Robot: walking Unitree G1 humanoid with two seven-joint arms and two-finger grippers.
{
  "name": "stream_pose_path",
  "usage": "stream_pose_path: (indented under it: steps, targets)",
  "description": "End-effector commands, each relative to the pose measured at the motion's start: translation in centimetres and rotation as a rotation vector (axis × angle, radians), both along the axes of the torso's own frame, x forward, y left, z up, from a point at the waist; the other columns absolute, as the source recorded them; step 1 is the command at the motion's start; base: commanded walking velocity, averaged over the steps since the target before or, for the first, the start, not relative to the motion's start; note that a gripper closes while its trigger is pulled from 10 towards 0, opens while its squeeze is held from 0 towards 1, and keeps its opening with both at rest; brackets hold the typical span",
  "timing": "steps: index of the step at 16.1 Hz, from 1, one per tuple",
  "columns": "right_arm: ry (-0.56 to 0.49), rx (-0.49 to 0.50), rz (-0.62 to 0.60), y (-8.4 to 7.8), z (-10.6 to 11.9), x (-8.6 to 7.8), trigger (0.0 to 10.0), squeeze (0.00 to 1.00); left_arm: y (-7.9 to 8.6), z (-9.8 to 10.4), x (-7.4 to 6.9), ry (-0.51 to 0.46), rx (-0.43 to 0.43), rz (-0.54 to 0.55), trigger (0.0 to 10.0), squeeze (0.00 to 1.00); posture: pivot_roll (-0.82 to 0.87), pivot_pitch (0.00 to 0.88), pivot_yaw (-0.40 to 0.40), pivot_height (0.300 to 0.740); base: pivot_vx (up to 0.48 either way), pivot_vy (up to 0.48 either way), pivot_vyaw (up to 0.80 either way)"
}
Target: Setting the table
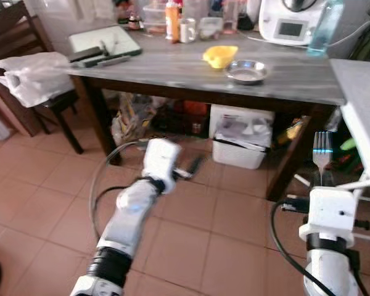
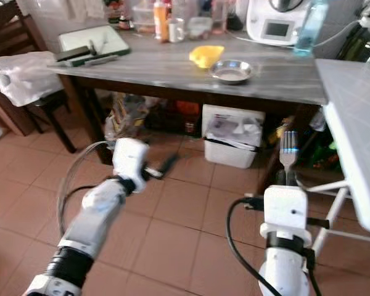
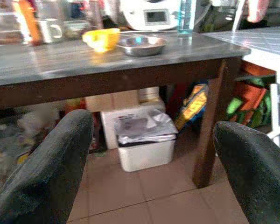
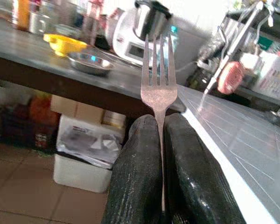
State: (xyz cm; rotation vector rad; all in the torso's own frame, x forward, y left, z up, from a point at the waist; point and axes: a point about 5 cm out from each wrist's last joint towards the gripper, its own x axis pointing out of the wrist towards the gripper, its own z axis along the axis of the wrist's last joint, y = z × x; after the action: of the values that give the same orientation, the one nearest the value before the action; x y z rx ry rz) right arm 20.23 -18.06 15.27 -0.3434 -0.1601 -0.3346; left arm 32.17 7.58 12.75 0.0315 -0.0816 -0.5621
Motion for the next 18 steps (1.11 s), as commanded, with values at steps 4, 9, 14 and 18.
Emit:
stream_pose_path:
  steps: [4,9,14,18]
  targets:
    - [0.001,-0.024,-0.021,-0.9,0.0,0.3,10.0,0.0,-1.1,1.0,-0.1,-0.045,-0.024,-0.035,10.0,0.0,-0.04,0.092,0.035,0.74,0.0,0.0,0.0]
    - [0.0,-0.015,-0.023,-0.9,-0.2,0.3,10.0,0.0,-1.3,1.3,-0.2,-0.051,-0.05,-0.053,10.0,0.0,-0.03,0.091,0.039,0.74,0.0,0.0,0.0]
    - [-0.013,-0.009,-0.048,-1.1,0.0,0.2,10.0,0.0,-1.3,1.6,0.2,-0.065,-0.049,-0.035,10.0,0.0,-0.04,0.092,0.036,0.74,0.0,0.0,-0.4]
    - [0.002,-0.02,-0.018,-0.9,0.0,0.3,10.0,0.0,-1.3,1.5,-0.3,-0.087,-0.057,0.0,10.0,0.0,-0.05,0.119,0.01,0.74,0.0,0.0,0.0]
